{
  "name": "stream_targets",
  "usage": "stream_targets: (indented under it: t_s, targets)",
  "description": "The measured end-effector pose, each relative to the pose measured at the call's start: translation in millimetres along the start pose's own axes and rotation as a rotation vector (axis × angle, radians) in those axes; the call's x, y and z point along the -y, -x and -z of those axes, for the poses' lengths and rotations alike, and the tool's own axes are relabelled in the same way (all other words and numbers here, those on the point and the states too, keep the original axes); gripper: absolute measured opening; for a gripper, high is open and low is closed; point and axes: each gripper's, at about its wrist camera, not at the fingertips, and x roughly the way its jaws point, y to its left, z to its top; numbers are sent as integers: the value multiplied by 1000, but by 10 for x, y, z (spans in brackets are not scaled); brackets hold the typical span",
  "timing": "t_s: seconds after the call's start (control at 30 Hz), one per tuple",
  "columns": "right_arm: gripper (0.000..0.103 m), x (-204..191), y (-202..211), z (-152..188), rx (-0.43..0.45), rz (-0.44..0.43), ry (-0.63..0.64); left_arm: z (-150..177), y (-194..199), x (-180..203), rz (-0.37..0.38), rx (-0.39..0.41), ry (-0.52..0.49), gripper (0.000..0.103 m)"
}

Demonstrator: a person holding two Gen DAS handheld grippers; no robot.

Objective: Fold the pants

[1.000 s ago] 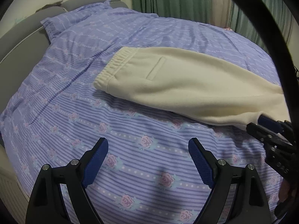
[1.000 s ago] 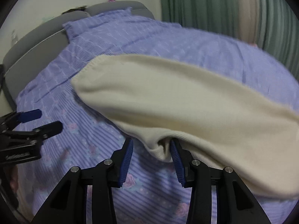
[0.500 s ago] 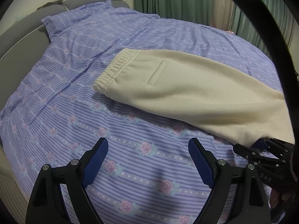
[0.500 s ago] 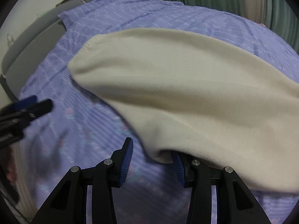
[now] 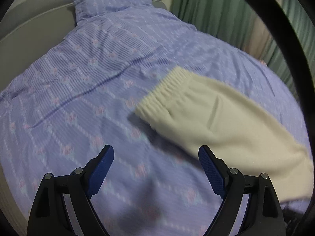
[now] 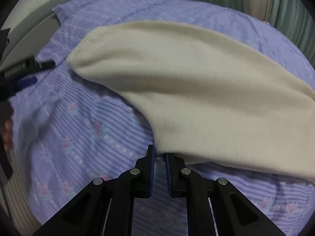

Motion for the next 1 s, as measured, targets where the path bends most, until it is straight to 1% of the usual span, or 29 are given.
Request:
stream_targets:
  t_s: [0.1, 0.13, 0.23, 0.27, 0.3, 0.37, 0.4, 0.43, 0.47, 0.5, 0.53, 0.57, 0.6, 0.67, 0.7, 0.73, 0.77, 0.83, 0.87, 0.9, 0.93, 0.97, 1.0]
  targets:
    - [12, -24, -45, -13, -1, 22, -26, -226, -264, -155, 74, -6, 68, 90]
    - [12, -23, -74, -19, -5, 33, -33, -250, -344, -141, 87, -15, 58, 90]
    - [12, -27, -143, -42, -12, 50, -82, -300, -687, 44, 127, -74, -28, 90]
    - [12, -2, -149, -38, -14, 47, -99, -302, -750, 77, 138, -86, -30, 90]
    - [12, -7, -163, -51, -18, 44, -113, -307, -869, 89, 148, -103, -13, 94]
    - [12, 5, -188, -73, -29, 44, -128, -305, -994, 73, 155, -119, 25, 98]
    - [12, -3, -201, -91, -34, 50, -124, -289, -1079, 65, 183, -138, 47, 94]
    - [12, -31, -208, -114, -36, 61, -113, -281, -1123, 60, 196, -147, 66, 87]
    - [12, -44, -222, -140, -37, 66, -106, -285, -1145, 56, 198, -152, 79, 74]
    - [12, -50, -238, -173, -41, 66, -103, -299, -1140, 69, 184, -153, 85, 62]
    - [12, -77, -236, -198, -46, 64, -102, -332, -1086, 96, 154, -134, 79, 54]
    - [12, -68, -216, -204, -51, 60, -101, -353, -1023, 125, 130, -104, 71, 32]
    - [12, -49, -174, -210, -54, 53, -101, -432, -916, 172, 108, -69, 52, 29]
    - [12, -65, -78, -252, -46, 36, -98, -569, -708, 264, 103, 21, 22, 28]
    - [12, -73, -32, -277, -35, 28, -94, -636, -613, 345, 75, 90, -32, 28]
    - [12, -86, -14, -291, -33, 20, -89, -662, -613, 390, 52, 119, -62, 28]
    - [12, -84, -26, -299, -39, 15, -89, -676, -678, 412, 27, 119, -80, 28]
    - [12, -73, -154, -304, -77, 14, -102, -621, -931, 396, 2, 46, -79, 29]
    - [12, -64, -244, -290, -101, 24, -104, -558, -1048, 344, -12, 5, -65, 33]
    - [12, -51, -299, -269, -111, 32, -102, -472, -1146, 269, -27, -29, -51, 39]
    - [12, -57, -331, -271, -118, 38, -94, -436, -1157, 223, -30, -35, -47, 44]
    - [12, -70, -331, -280, -121, 43, -83, -414, -1146, 195, -45, -33, -60, 57]
    - [12, -73, -320, -287, -121, 45, -80, -413, -1118, 204, -72, -24, -81, 76]
